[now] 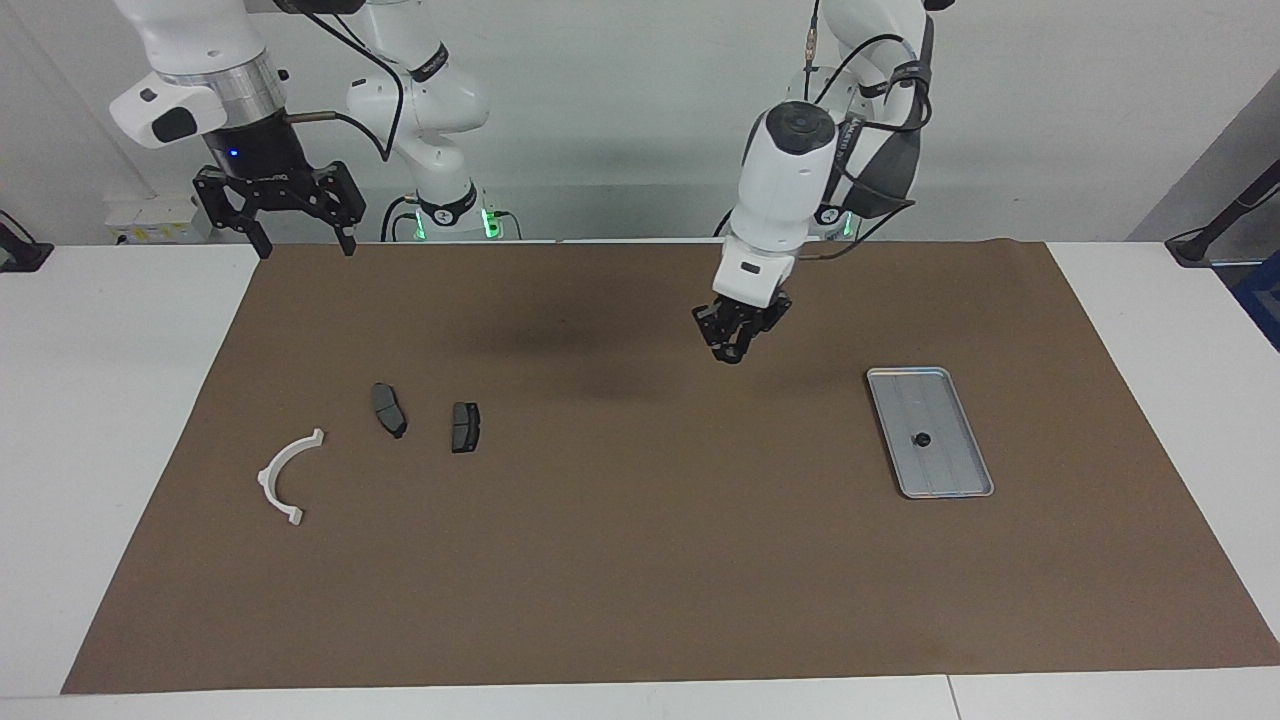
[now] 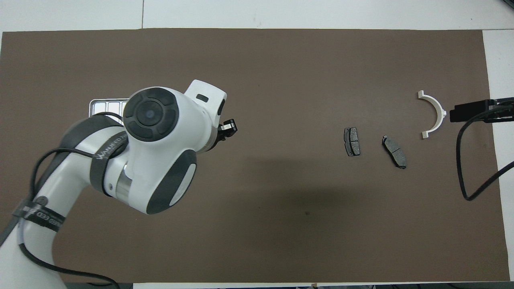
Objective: Place bearing gear from tray to pile
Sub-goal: 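Lift the bearing with the left gripper and set it mid-table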
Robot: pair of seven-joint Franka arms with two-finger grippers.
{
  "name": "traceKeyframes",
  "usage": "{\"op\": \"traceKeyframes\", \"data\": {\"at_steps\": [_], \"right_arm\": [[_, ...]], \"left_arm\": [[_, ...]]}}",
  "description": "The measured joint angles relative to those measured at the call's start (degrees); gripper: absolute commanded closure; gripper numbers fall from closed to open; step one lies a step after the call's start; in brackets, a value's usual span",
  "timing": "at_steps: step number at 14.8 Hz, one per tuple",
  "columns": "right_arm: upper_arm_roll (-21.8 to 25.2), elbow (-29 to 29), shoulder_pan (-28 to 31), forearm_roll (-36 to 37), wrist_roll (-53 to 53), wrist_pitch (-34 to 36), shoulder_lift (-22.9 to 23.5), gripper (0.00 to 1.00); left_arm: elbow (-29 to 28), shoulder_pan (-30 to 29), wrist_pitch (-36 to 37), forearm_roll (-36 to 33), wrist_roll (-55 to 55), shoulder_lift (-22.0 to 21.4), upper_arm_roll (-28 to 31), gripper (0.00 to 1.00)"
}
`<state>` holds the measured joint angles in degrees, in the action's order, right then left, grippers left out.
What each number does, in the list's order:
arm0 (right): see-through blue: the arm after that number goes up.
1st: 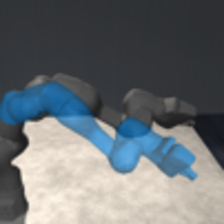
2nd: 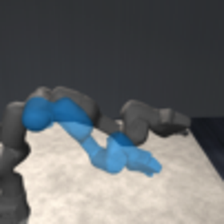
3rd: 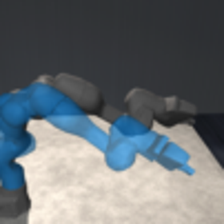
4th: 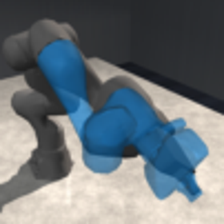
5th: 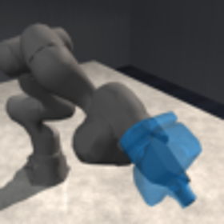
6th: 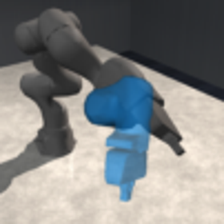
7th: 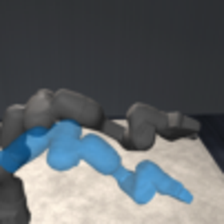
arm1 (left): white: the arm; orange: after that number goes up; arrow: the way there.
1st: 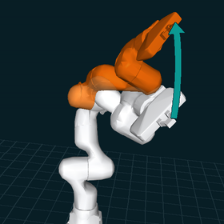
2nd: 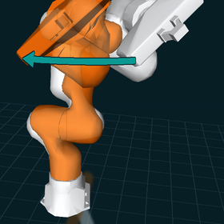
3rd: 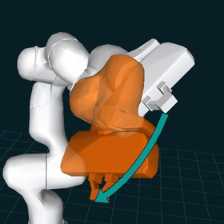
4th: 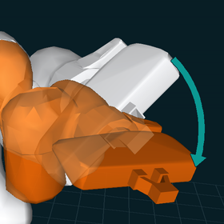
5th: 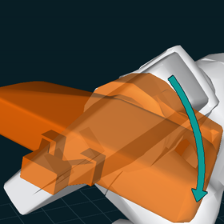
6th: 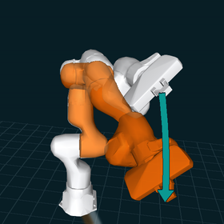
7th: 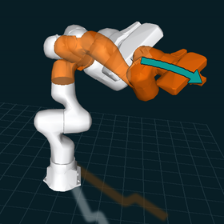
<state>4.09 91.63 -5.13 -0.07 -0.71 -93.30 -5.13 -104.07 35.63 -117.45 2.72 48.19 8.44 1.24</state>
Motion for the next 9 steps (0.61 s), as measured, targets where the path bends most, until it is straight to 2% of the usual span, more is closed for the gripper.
{"op": "traceKeyframes", "data": {"at_steps": [6,9], "right_arm": [[0.0,0.0,0.0,0.0,0.0,0.0,0.0,0.0],[0.0,0.0,0.0,0.0,0.0,0.0,0.0,0.0]], "left_arm": [[-1.38,4.17,-9.58,-2.26,5.62,10.68,0.17,1.0],[-3.44,4.89,-15.09,-2.39,6.21,13.29,0.21,1.0]]}}
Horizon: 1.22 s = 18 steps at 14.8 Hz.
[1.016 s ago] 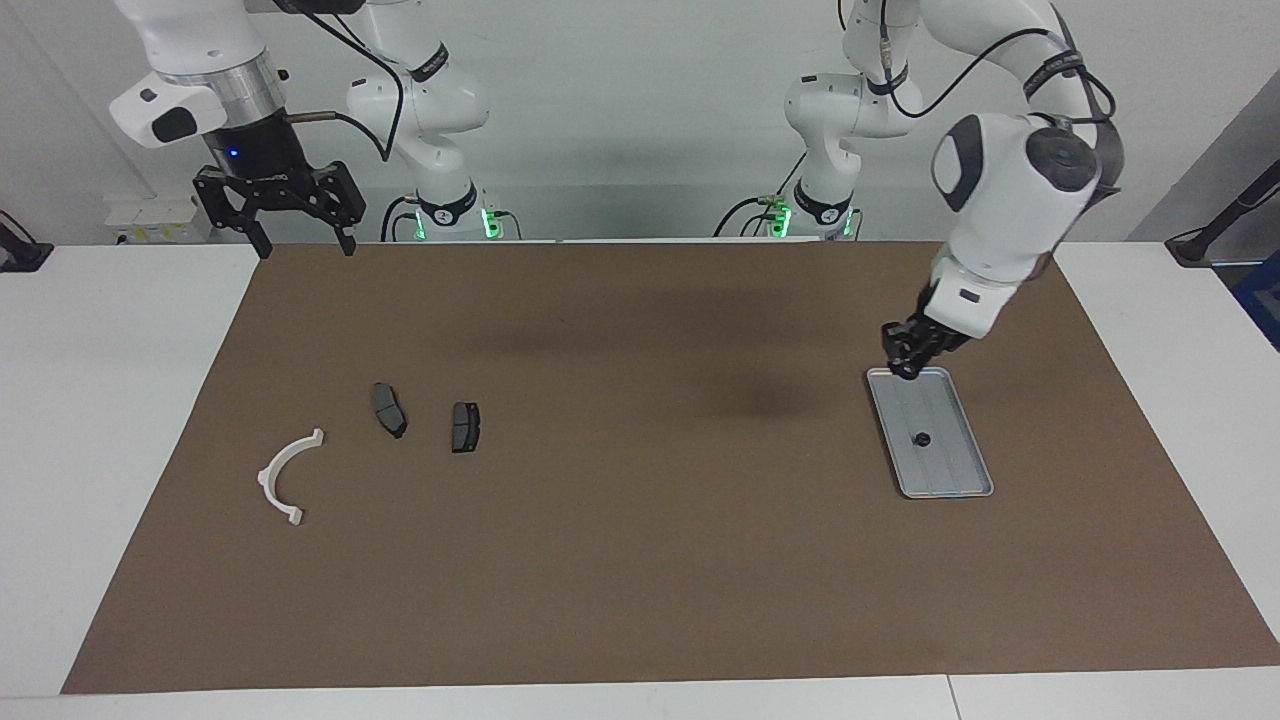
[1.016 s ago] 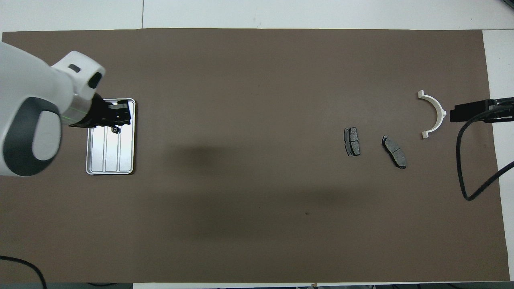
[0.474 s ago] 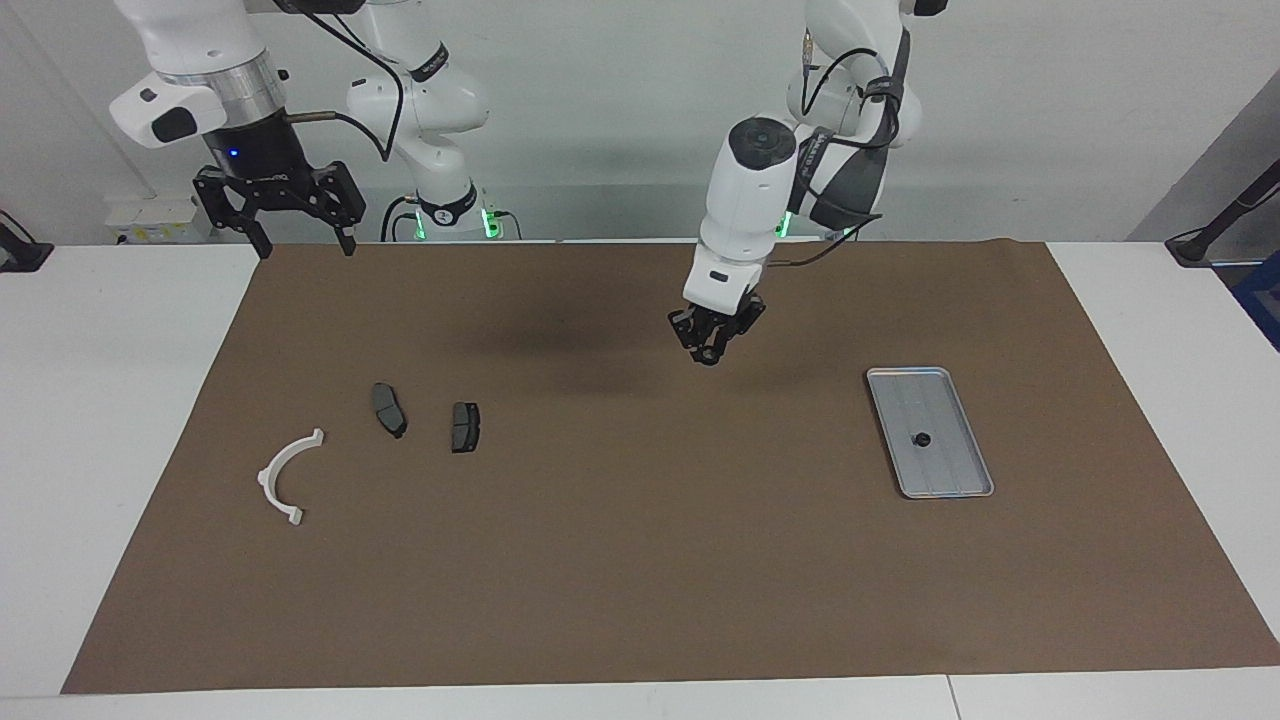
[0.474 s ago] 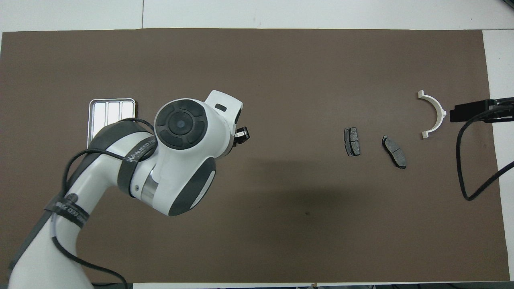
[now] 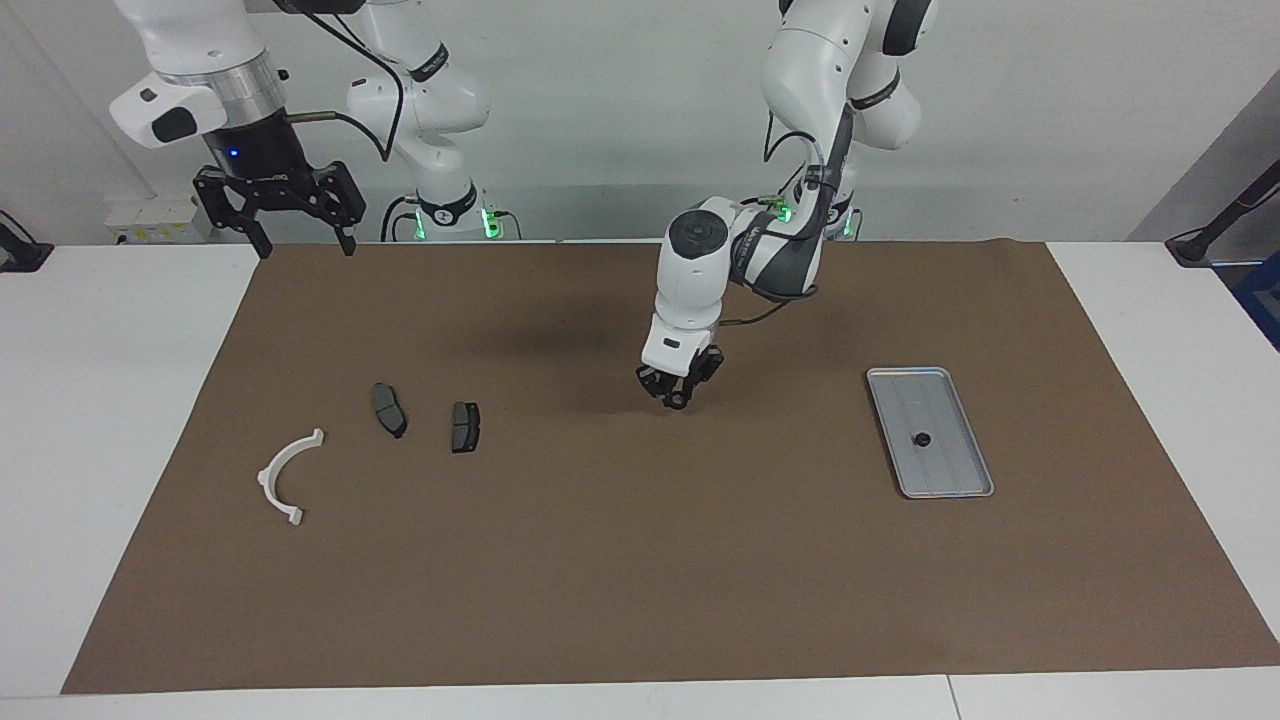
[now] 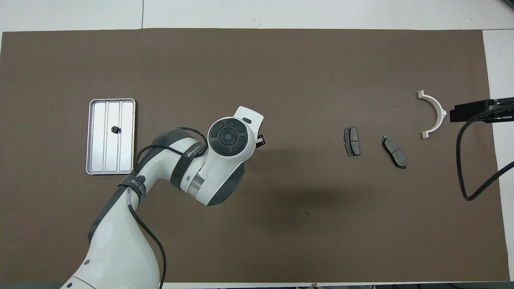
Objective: Place bearing gear from tray to pile
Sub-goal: 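Lift the bearing with the left gripper and set it mid-table, then withdraw the left gripper while the right gripper reaches the bearing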
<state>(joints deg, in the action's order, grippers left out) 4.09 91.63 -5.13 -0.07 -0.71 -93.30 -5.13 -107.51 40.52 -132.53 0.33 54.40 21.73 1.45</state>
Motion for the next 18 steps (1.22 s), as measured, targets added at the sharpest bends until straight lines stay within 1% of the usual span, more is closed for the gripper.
{"op": "traceKeyframes", "data": {"at_steps": [3,5,6,7,8,9,10,11,14,15,16,18], "right_arm": [[-0.01,0.0,-0.01,0.0,0.0,0.27,-0.01,0.0],[-0.23,0.0,-0.1,0.0,0.0,2.06,-0.06,0.0],[-0.4,0.0,-0.2,0.0,0.0,2.56,-0.13,0.0],[-0.5,0.0,-0.32,0.0,0.0,2.85,-0.21,0.0],[-0.55,0.0,-0.38,0.0,0.0,3.03,-0.28,0.0],[-0.55,0.0,-0.44,0.0,0.0,3.07,-0.32,0.0],[-0.55,0.0,-0.45,0.0,0.0,3.07,-0.36,0.0],[-0.54,0.0,-0.45,0.0,0.0,3.13,-0.49,0.0],[-0.44,0.0,-0.39,0.0,0.01,3.89,-1.08,0.0],[-0.37,0.01,-0.36,0.0,0.01,3.9,-1.19,0.0],[-0.3,0.03,-0.35,0.0,0.01,3.9,-1.23,0.0],[-0.23,0.36,-0.25,0.0,-0.57,3.92,-1.31,0.0]], "left_arm": [[-1.42,0.37,-1.56,-0.03,0.26,0.39,0.02,1.0],[-1.76,0.37,-1.98,-0.05,0.27,0.39,0.06,1.0],[-2.0,0.37,-2.41,-0.1,0.27,0.39,0.08,0.85],[-2.26,0.37,-2.73,-0.31,0.27,0.39,0.08,0.52],[-2.42,0.37,-2.82,-0.68,0.27,0.39,0.08,0.25],[-2.46,0.37,-2.85,-1.04,0.29,0.39,0.08,0.12],[-2.46,0.37,-2.87,-1.2,0.3,0.39,0.09,0.05],[-2.45,0.38,-2.87,-1.24,0.3,0.38,0.09,0.03],[-1.53,0.33,-2.55,-1.34,0.29,-0.22,0.8,0.03],[-0.45,0.03,-1.16,-1.39,-0.24,-1.15,1.39,0.03],[0.93,-1.08,1.81,-1.49,-1.98,-2.82,1.71,0.03],[3.93,-5.45,10.62,-1.62,-8.9,-8.03,2.04,0.03]]}}
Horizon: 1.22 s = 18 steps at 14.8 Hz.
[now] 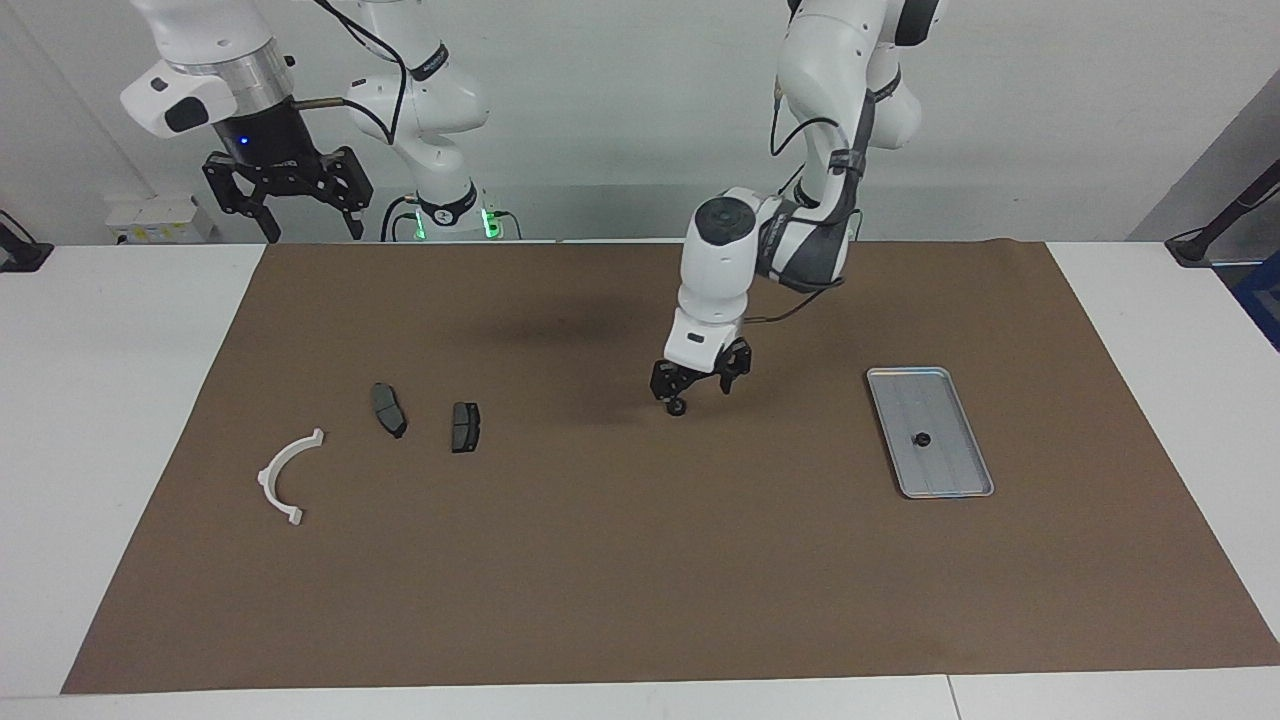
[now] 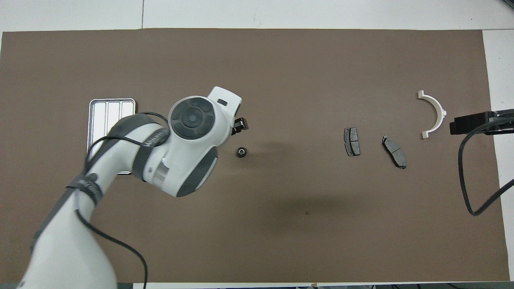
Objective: Place bearing gear from tray to pile
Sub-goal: 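Withdraw the left gripper while the right gripper reaches the bearing, then grasp the black bearing mid-table with the right gripper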
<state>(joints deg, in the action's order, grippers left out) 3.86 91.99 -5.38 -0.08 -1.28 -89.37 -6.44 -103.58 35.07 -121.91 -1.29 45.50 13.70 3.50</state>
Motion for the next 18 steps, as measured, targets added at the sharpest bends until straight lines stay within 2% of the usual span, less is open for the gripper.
{"op": "traceKeyframes", "data": {"at_steps": [2,4,7,9,13,15,18], "right_arm": [[0.03,0.93,-0.02,0.0,-5.31,0.0,-0.31,0.0],[-0.4,2.64,-0.63,-0.08,-13.38,0.0,-0.89,0.0],[-1.21,7.87,-6.04,-0.32,-23.22,-1.89,-2.56,0.0],[-1.52,12.2,-10.44,-0.32,-28.48,-4.82,-3.74,0.0],[-1.69,18.63,-18.23,-0.34,-40.85,-11.87,-3.64,0.0],[-1.74,20.75,-21.98,-0.34,-47.09,-16.72,-1.79,0.0],[-1.75,21.54,-27.83,-0.35,-56.06,-25.1,4.37,0.0]], "left_arm": [[2.56,-6.33,8.98,-0.16,-9.64,-5.92,0.3,0.03],[3.96,-13.92,14.56,-0.18,-21.21,-10.62,0.57,0.03],[4.33,-24.36,19.77,-0.11,-35.45,-15.19,0.89,0.03],[6.38,-28.95,24.53,0.02,-40.67,-17.32,0.95,0.03],[14.93,-30.56,33.78,0.07,-42.09,-18.49,0.52,0.02],[15.2,-30.56,34.0,0.08,-42.04,-18.39,0.01,0.02],[12.73,-30.56,32.81,0.1,-42.0,-18.42,-0.28,0.03]]}}
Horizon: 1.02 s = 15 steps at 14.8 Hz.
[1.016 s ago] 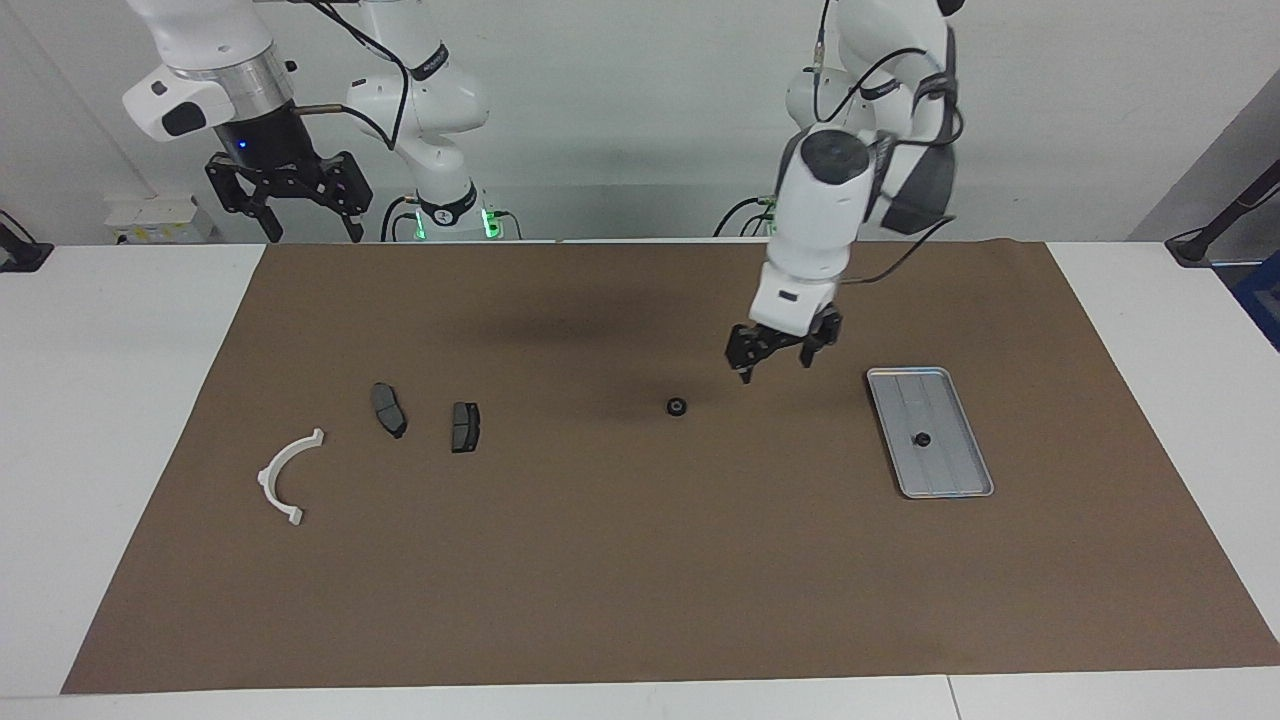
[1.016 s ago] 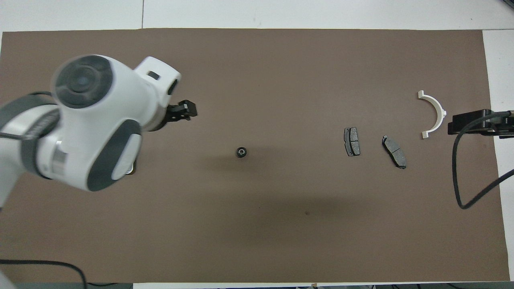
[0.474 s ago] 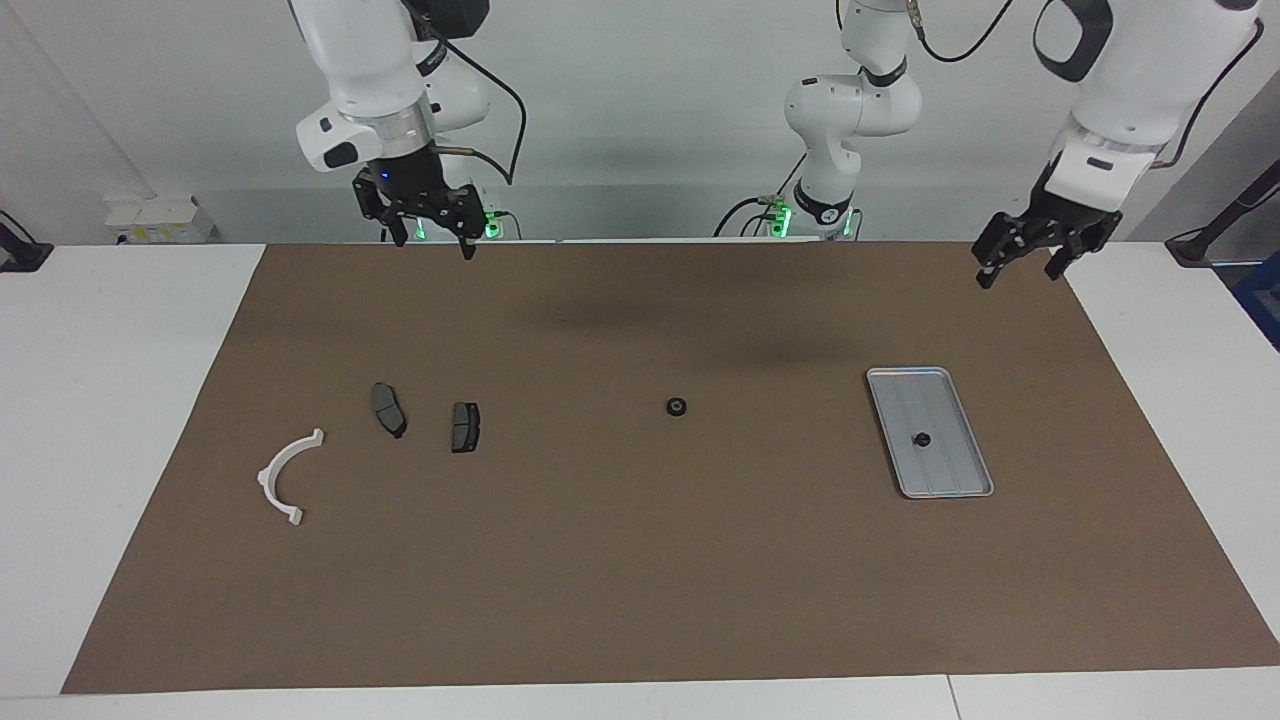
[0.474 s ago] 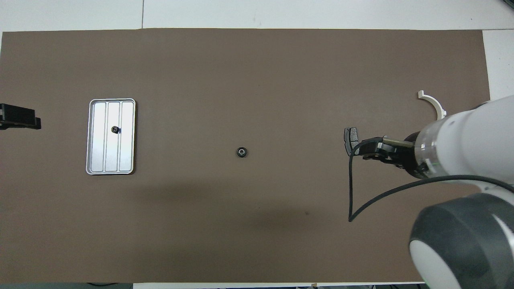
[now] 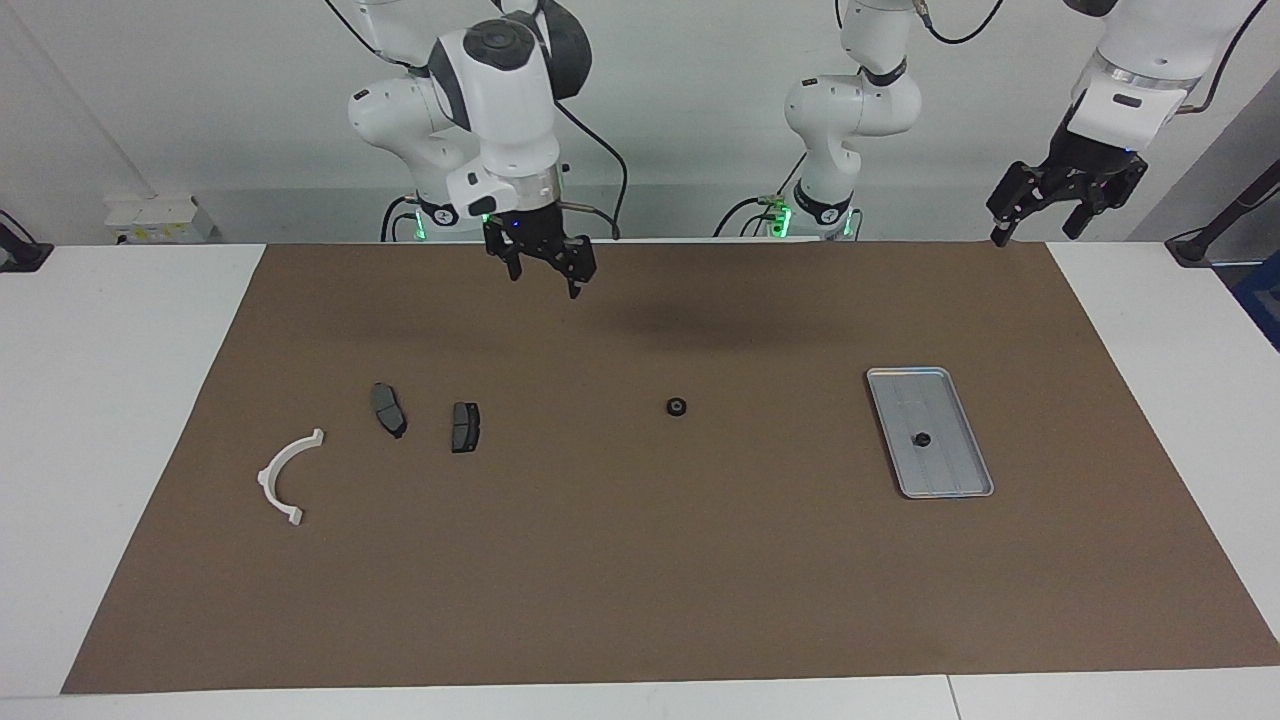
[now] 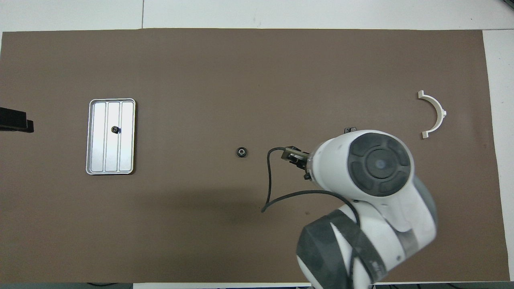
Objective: Place bearing gear from tray to pile
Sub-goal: 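Grasp the black bearing mid-table with the right gripper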
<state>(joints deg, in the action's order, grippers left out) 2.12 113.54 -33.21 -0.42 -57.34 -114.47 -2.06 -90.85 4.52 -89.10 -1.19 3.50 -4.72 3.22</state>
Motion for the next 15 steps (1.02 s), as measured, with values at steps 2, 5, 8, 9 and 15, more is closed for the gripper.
{"op": "traceKeyframes", "data": {"at_steps": [2,5,8,9,15], "right_arm": [[-0.03,-0.07,-3.35,0.0,-5.04,-5.79,5.42,0.0],[-0.01,-2.16,-6.17,0.0,-9.09,-11.51,13.38,0.0],[0.17,-7.96,-7.85,0.27,-10.76,-12.04,20.01,0.0],[0.17,-10.51,-8.73,1.13,-12.73,-12.03,22.59,0.0],[0.6,-20.77,-9.97,3.89,-16.77,-13.12,34.97,0.03]], "left_arm": [[-2.13,0.03,-1.19,0.06,0.0,-0.38,-0.19,0.03],[-5.37,0.43,-2.56,0.11,0.0,-1.78,-0.85,0.03],[-9.59,1.71,-4.8,0.32,0.0,-3.88,-1.62,0.02],[-10.14,2.59,-4.85,0.33,0.08,-4.28,-1.71,0.02],[-10.39,4.23,-4.8,1.77,0.16,-4.92,-1.91,0.0]]}}
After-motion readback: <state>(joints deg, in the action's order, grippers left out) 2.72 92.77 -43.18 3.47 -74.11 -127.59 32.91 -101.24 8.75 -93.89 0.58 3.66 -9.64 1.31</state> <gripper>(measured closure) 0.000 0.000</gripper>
